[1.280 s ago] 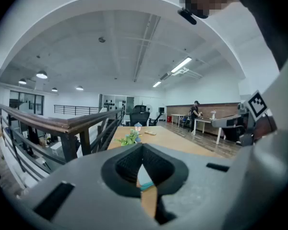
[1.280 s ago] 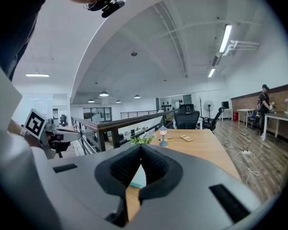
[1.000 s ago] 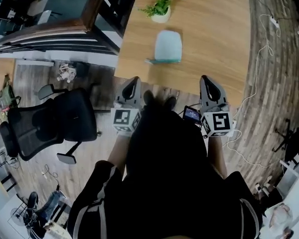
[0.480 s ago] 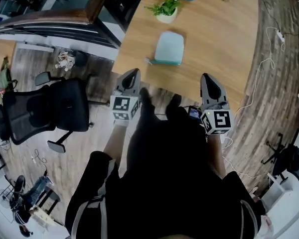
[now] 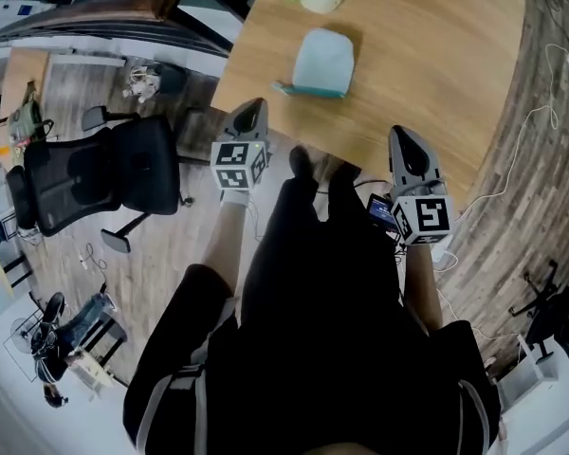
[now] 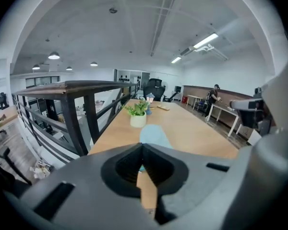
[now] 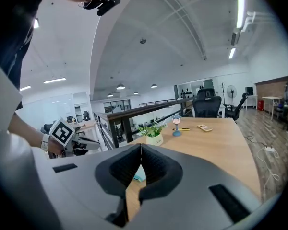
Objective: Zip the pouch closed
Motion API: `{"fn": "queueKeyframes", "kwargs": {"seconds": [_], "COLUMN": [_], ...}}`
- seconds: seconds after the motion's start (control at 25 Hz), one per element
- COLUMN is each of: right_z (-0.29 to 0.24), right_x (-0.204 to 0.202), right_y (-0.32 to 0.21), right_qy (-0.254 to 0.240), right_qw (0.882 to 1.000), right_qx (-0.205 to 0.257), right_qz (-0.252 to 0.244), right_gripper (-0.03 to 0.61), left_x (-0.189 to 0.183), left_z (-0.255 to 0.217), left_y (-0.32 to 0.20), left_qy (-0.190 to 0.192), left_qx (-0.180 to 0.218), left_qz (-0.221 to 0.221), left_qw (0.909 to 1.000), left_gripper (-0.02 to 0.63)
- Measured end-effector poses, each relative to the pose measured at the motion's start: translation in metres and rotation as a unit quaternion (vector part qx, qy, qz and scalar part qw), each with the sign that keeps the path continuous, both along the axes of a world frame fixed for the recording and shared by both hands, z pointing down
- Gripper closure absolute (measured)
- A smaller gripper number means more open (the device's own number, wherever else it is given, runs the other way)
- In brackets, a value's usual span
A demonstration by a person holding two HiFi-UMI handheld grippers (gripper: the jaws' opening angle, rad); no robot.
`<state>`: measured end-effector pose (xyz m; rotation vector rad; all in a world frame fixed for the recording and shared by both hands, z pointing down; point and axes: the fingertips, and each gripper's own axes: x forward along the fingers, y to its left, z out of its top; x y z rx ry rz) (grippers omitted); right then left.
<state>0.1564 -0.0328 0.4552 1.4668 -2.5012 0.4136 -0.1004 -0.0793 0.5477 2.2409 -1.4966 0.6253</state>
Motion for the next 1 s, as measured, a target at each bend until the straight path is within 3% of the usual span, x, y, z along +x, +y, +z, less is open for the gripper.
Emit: {"fn": "queueKeyframes", "kwargs": {"seconds": [0.32, 0.52, 0.8, 1.0], "right_z": [0.005, 0.016, 0.042, 0.054], "right_x": [-0.014, -0.047, -0.09, -0.109], "right_y": [-0.001, -0.002, -0.002, -0.005], "right_qy": [0.0, 0.011, 0.027, 0.042], "right_qw": [0.999, 1.0, 0.998, 0.996], "right_qx": [0.002, -0.015, -0.049, -0.066], "right_qz": [0.033, 0.014, -0.016, -0.04], "right_gripper": [0.565, 0.565, 0.565, 0.565], "left_x": [0.009, 0.007, 0.005, 0.004], "left_z": [0.011, 0.073, 0.136, 0.158], "left_y": [-0.007, -0.034, -0.06, -0.057], "left_qy": [0.008, 0.017, 0.001, 0.027], "left_qx": [-0.017, -0.105, -0.241, -0.292], "left_qz": [0.035, 0.068, 0.082, 0.082], "left_qw": [0.9992, 0.9921, 0.9671, 0.9525], "left_gripper": [0.615, 0.615, 0.616, 0.616]}}
